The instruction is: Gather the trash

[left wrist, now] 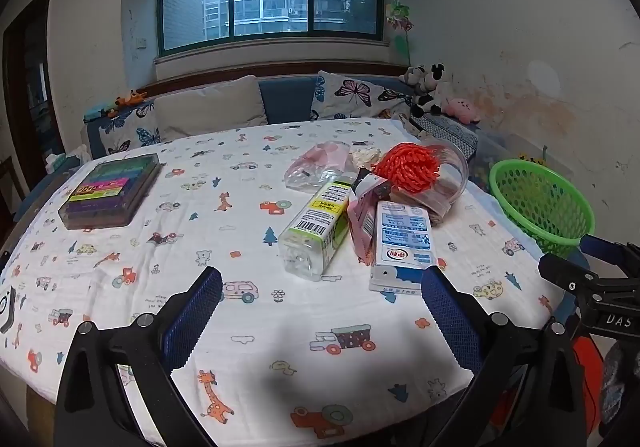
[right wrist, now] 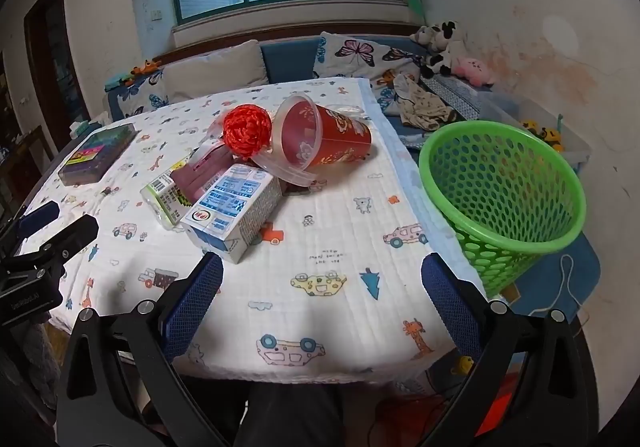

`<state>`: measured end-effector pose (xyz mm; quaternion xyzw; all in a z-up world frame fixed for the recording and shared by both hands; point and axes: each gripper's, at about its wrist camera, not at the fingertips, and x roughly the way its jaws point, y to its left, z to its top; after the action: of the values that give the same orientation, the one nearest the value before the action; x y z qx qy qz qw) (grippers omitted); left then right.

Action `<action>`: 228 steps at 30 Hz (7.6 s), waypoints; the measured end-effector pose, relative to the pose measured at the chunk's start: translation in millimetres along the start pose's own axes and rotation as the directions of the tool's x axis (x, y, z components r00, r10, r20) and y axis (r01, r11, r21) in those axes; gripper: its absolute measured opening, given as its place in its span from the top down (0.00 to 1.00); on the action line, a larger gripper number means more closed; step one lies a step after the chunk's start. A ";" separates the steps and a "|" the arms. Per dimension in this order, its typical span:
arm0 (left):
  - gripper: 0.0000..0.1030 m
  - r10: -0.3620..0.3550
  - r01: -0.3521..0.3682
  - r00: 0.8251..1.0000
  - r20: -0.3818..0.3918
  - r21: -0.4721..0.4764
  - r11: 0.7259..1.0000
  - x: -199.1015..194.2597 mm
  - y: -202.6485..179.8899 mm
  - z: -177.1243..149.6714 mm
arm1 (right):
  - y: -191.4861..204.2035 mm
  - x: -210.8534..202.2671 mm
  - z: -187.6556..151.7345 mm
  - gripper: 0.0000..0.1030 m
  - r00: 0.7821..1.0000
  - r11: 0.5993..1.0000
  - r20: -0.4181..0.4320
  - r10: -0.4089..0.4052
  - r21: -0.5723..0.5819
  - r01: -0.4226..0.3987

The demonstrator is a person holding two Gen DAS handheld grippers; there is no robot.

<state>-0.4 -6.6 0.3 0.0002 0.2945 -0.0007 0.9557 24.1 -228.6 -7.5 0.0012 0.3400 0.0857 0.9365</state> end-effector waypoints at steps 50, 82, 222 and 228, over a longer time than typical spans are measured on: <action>0.06 -0.004 0.004 1.000 -0.011 -0.010 1.000 8.0 -2.2 1.6 | 2.2 4.1 1.2 0.04 1.000 1.000 -0.010 -0.002 -0.006 0.002; 0.08 -0.114 0.116 0.992 -0.049 0.045 0.992 61.9 -31.8 54.1 | -23.1 34.8 21.7 0.06 0.999 1.000 -0.041 0.001 0.018 0.000; 0.67 -0.518 0.599 0.780 -0.352 0.180 0.780 186.5 -298.4 104.2 | -262.2 36.1 29.7 0.34 0.977 0.940 -0.082 -0.195 0.268 0.210; 0.67 -0.498 0.591 0.789 -0.360 0.222 0.776 197.1 -319.1 107.2 | -267.9 30.9 27.7 0.33 0.978 0.935 -0.070 -0.195 0.289 0.207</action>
<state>222.3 -326.0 -22.0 0.0704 0.4098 -0.3282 0.8482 107.8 -486.0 -22.0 0.1044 0.3659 -0.0621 0.9227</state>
